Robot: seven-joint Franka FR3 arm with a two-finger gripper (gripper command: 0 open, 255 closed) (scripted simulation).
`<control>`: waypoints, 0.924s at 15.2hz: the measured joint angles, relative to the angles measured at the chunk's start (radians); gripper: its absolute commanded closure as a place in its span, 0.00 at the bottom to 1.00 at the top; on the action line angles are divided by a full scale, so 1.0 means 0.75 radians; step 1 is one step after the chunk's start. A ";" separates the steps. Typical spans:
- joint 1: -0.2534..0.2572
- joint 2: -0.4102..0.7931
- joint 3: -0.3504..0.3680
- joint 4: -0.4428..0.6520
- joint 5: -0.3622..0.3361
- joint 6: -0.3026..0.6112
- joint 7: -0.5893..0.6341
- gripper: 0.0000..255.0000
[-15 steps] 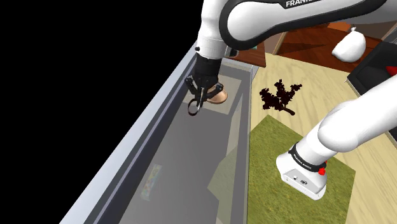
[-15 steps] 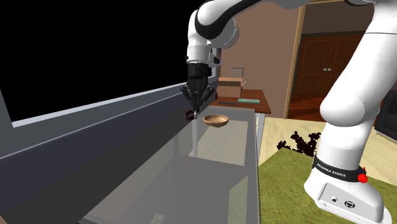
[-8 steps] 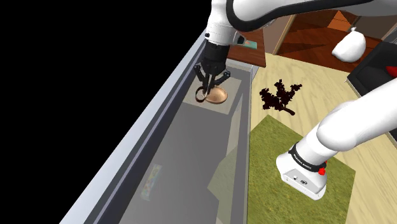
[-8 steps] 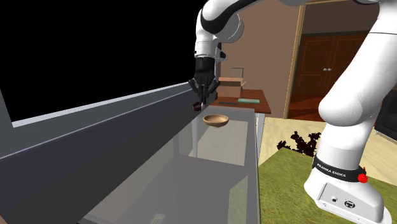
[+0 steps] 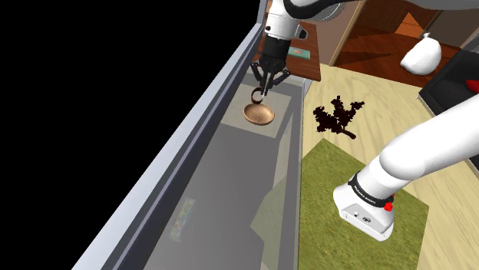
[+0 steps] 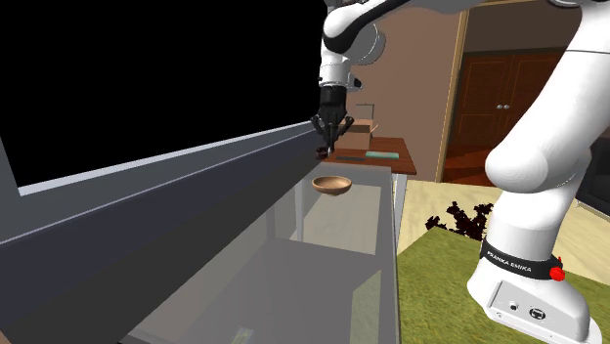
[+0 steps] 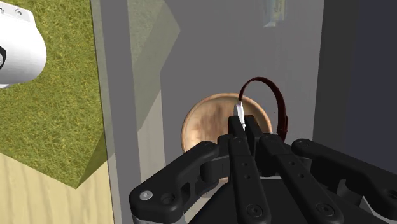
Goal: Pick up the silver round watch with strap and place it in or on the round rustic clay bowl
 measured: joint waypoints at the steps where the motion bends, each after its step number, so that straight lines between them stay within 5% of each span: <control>1: -0.016 0.004 -0.023 0.015 -0.012 -0.019 -0.029 1.00; 14: -0.053 0.065 -0.064 -0.092 -0.038 0.126 -0.134 1.00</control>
